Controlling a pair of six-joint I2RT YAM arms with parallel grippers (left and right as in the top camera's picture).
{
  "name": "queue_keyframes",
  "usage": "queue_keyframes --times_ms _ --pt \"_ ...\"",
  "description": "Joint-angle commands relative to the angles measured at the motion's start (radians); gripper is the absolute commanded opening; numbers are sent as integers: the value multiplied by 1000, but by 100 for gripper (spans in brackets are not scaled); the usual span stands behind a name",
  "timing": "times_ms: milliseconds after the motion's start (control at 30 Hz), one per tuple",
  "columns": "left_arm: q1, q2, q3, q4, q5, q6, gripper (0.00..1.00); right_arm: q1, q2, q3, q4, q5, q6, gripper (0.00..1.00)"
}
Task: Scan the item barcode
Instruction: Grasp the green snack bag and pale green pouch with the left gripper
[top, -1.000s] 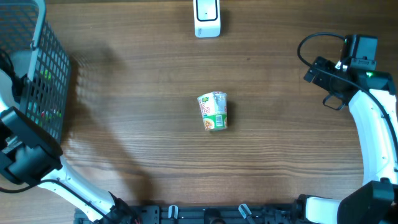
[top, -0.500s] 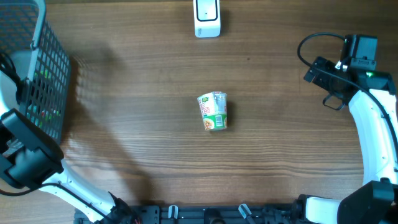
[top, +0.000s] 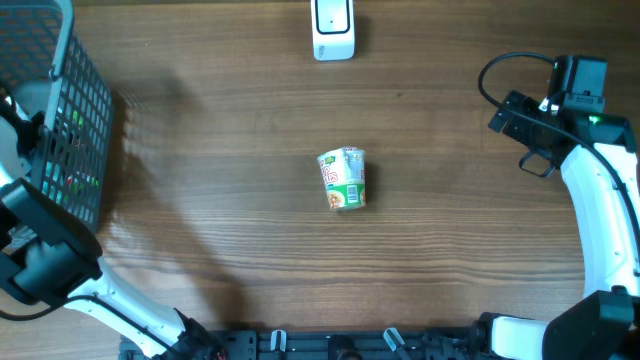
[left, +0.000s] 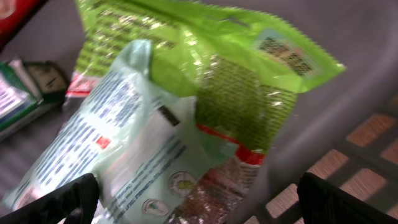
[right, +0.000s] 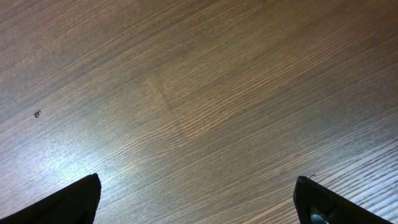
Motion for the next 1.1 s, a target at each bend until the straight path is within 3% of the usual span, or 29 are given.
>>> queue_keyframes --times_ms 0,533,700,1067 --pt "-4 -18 18 -2 99 93 100 0 -4 21 0 2 -12 100" --pt "-4 129 7 -2 17 101 99 0 -4 21 0 2 -12 100" --pt "-4 151 4 4 17 98 91 0 -4 21 0 2 -13 100" --pt "-4 209 3 6 34 95 100 0 -4 21 0 2 -12 100"
